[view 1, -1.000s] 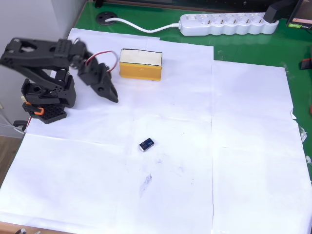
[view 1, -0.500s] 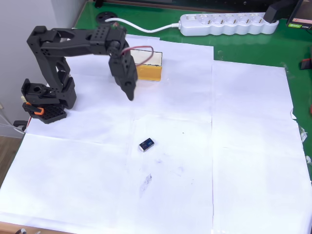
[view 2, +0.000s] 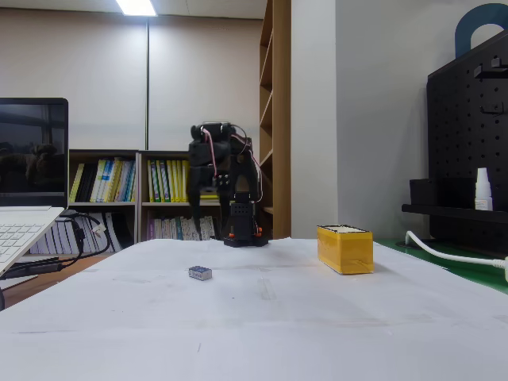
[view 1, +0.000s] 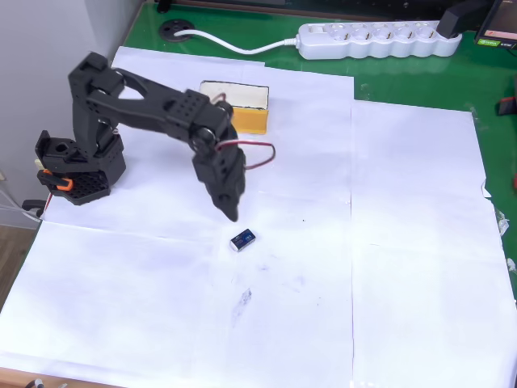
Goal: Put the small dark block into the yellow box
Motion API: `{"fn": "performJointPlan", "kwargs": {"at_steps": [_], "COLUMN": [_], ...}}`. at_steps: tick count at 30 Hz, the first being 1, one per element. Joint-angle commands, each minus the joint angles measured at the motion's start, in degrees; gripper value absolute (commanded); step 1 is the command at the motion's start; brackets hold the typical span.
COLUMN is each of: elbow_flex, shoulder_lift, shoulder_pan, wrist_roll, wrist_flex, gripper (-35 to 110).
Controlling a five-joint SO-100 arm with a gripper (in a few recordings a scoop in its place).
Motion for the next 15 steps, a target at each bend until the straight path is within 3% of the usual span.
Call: {"fn": "performJointPlan", "kwargs": {"at_steps": [1,10,15], "elbow_flex": [5.5,5.3,5.2], "shoulder_lift": [0.4,2.8,5.4], "shoulder_pan": [1.2,2.3,3.9], "wrist_roll": [-31.9,-47.0,-50.7], "wrist_flex": [-0.4,-4.3,-6.9], "gripper": [17,18,18]}}
